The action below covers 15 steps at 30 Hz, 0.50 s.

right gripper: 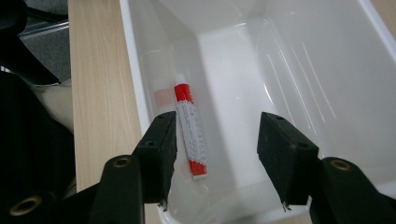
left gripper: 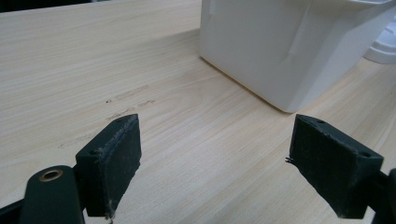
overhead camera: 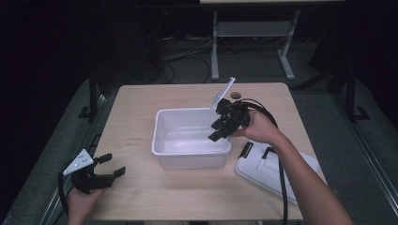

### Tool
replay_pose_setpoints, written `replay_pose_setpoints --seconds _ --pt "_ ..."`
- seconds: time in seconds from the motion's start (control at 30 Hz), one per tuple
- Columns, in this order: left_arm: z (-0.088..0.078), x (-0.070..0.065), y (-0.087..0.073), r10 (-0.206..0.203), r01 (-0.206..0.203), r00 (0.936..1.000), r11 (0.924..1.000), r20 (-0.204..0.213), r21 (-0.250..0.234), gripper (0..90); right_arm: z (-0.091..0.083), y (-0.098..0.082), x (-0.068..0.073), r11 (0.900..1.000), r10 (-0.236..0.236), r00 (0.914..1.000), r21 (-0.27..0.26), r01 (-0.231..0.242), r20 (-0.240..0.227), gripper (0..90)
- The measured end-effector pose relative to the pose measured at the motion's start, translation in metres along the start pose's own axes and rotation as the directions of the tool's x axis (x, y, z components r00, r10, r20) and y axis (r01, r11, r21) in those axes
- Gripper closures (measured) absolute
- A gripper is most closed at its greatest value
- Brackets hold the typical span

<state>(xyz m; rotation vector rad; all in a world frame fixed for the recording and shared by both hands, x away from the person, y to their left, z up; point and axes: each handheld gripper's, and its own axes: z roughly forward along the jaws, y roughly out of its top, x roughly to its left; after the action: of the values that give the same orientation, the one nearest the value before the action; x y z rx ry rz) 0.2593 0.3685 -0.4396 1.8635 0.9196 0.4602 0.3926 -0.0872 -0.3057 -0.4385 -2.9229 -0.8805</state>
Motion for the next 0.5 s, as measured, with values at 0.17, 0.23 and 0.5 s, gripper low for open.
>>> replay_pose_setpoints --seconds 0.17,0.23,0.5 --pt "0.0 -0.001 0.0 0.001 -0.001 1.0 1.0 0.001 0.003 16.0 -0.009 -0.006 0.0 1.0 0.01 0.9998 -0.018 -0.01 0.018 45.0" --pt "0.001 -0.001 0.0 0.002 -0.002 1.0 1.0 0.001 0.005 16.0 -0.013 -0.009 0.001 1.0 0.012 0.9996 -0.019 -0.011 0.025 44.9" --pt "0.0 0.0 0.0 0.002 -0.002 1.0 1.0 -0.002 0.005 16.0 -0.024 -0.022 0.0 0.999 0.034 0.9982 -0.022 -0.033 0.049 43.1"
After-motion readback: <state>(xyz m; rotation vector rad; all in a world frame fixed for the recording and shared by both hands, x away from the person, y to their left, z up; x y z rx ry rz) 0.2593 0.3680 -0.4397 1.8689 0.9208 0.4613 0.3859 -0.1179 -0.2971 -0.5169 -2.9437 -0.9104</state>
